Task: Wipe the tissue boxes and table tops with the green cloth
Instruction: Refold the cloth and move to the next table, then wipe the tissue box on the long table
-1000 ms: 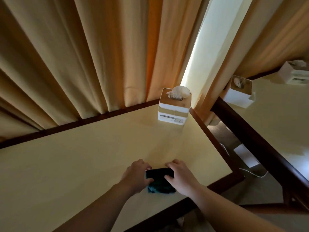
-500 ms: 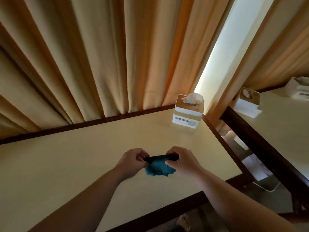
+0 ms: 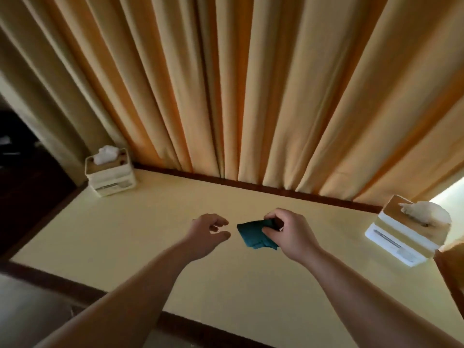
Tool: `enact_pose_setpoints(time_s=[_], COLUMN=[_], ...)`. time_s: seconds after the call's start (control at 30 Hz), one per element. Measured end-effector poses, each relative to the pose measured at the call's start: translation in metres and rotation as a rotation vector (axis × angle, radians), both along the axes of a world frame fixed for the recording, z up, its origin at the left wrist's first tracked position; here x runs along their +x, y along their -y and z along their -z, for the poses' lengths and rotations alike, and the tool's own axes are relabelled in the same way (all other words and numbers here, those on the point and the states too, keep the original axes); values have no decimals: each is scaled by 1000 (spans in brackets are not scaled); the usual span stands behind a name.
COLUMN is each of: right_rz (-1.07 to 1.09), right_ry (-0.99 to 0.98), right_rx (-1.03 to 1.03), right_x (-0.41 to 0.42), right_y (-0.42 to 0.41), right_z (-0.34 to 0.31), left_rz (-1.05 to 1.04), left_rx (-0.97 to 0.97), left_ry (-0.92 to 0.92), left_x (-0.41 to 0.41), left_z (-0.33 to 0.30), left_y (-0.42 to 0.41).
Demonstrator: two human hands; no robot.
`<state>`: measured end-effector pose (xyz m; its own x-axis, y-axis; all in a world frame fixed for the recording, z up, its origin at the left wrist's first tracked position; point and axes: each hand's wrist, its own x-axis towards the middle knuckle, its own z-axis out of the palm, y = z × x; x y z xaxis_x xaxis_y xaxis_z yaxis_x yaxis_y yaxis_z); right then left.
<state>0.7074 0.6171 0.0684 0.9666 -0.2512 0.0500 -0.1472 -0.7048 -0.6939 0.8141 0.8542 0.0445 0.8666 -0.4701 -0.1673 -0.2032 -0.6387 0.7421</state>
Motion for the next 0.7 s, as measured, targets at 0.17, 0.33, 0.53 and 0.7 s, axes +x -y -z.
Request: enact_pose_setpoints(time_s=[0.17, 0.33, 0.53, 0.7], right_rz=[-180, -330, -385, -316], right_ry=[-38, -72, -86, -127], right_rx=[-37, -27, -22, 49], right_x=[35, 60, 96, 126], right_y=[-37, -90, -176, -263], right_z=[4, 6, 9, 19], left_rz=[-175, -286, -335, -264], left_rx=[141, 226, 241, 237], left_ry=[-47, -58, -65, -35], left_x=[-10, -21, -7, 27], left_z=[13, 22, 25, 25], left_y=[-65, -134, -225, -305])
